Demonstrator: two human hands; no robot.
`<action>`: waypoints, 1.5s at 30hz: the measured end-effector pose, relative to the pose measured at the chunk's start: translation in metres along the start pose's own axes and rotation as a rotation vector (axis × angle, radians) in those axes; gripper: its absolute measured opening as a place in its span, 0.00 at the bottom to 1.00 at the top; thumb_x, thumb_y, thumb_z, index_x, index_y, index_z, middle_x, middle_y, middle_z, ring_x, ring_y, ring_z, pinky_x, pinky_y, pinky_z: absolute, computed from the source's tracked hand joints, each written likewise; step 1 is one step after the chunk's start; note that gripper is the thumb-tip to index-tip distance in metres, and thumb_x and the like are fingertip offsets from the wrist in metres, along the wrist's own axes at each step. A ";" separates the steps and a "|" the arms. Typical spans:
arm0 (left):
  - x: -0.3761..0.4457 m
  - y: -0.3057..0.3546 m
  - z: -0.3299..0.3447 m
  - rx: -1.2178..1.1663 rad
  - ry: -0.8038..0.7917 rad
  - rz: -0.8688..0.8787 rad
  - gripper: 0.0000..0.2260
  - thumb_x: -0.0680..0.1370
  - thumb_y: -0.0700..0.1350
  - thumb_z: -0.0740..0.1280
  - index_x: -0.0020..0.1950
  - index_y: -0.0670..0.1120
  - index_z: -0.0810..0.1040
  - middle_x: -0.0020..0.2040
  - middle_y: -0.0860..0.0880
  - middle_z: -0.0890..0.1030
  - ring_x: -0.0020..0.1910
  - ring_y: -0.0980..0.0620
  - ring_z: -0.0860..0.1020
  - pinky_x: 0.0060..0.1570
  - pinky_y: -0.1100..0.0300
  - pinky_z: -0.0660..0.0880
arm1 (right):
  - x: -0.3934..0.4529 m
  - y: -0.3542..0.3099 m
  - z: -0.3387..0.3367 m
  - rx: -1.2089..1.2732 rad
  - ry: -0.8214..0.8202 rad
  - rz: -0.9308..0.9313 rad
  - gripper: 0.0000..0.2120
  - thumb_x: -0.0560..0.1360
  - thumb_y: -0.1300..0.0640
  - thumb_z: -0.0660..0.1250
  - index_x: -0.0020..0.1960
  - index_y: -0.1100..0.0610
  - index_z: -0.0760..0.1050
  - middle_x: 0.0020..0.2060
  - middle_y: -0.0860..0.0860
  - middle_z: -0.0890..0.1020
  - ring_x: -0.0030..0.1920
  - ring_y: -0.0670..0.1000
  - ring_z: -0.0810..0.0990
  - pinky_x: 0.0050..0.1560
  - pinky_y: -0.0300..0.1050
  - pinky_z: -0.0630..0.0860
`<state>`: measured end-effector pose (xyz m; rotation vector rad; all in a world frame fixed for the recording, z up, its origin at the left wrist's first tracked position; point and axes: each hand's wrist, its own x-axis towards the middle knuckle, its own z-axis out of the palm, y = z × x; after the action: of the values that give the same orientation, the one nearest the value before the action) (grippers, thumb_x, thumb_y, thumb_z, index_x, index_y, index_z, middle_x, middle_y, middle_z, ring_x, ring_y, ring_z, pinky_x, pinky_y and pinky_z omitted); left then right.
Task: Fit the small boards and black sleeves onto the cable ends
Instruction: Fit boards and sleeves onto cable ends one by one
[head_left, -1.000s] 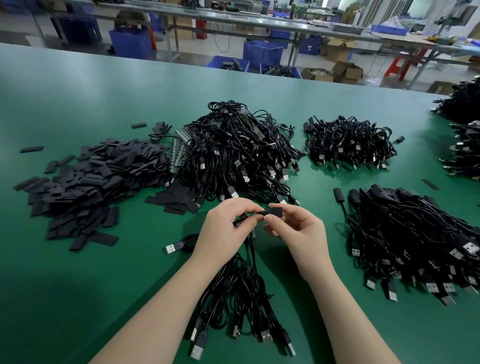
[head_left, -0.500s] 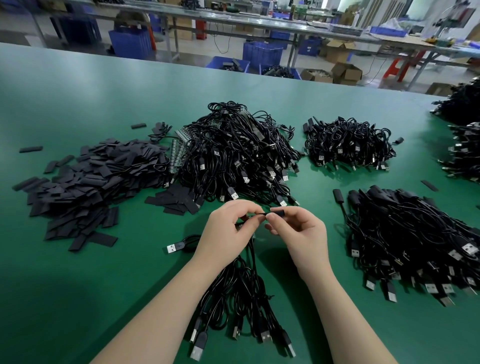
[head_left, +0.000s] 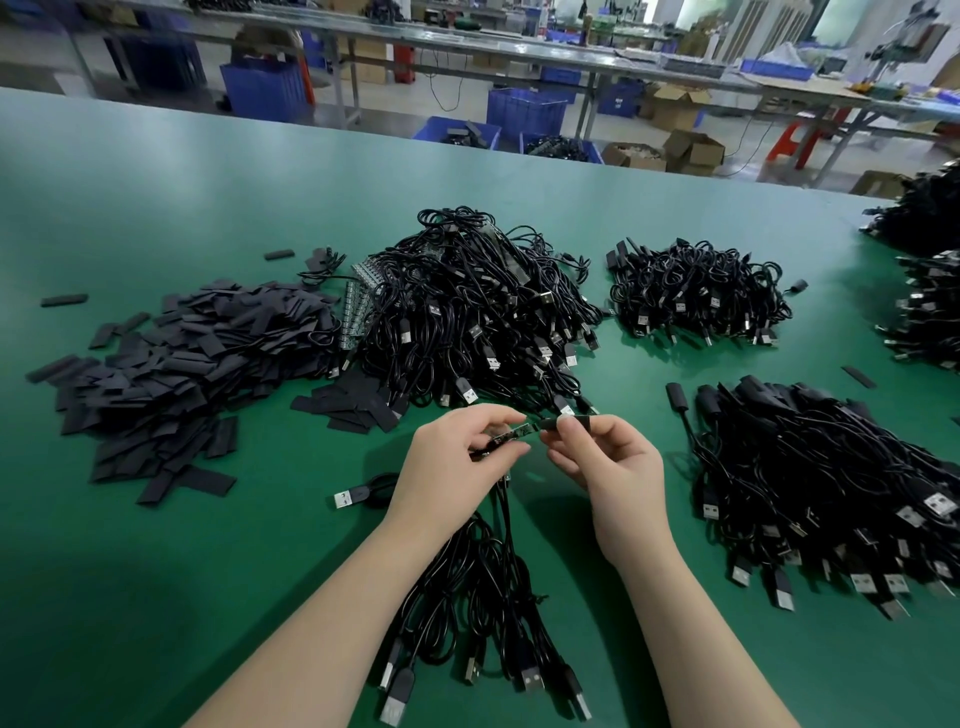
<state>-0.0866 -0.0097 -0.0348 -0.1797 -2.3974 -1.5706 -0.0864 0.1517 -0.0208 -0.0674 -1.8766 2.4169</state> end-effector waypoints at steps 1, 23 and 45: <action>0.000 0.000 0.000 0.005 0.008 -0.008 0.15 0.73 0.50 0.74 0.48 0.72 0.77 0.45 0.65 0.81 0.49 0.67 0.78 0.48 0.74 0.73 | 0.000 0.000 0.000 0.001 -0.008 0.002 0.04 0.65 0.51 0.75 0.34 0.50 0.83 0.39 0.55 0.86 0.47 0.53 0.86 0.45 0.39 0.81; -0.003 0.000 -0.001 0.171 -0.083 0.034 0.12 0.79 0.51 0.66 0.62 0.60 0.80 0.50 0.62 0.80 0.52 0.64 0.77 0.51 0.58 0.78 | 0.004 0.004 -0.007 -0.250 -0.021 -0.138 0.07 0.73 0.60 0.74 0.40 0.48 0.83 0.39 0.52 0.86 0.40 0.48 0.84 0.47 0.43 0.82; -0.002 -0.001 -0.002 0.091 -0.146 0.073 0.14 0.77 0.54 0.64 0.60 0.69 0.73 0.50 0.61 0.82 0.51 0.62 0.79 0.51 0.55 0.77 | 0.004 -0.002 -0.010 -0.290 -0.114 -0.149 0.10 0.74 0.63 0.74 0.43 0.47 0.84 0.41 0.51 0.87 0.44 0.48 0.85 0.48 0.40 0.81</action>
<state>-0.0842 -0.0117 -0.0357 -0.3711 -2.5355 -1.4590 -0.0896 0.1625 -0.0214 0.1898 -2.1828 2.0797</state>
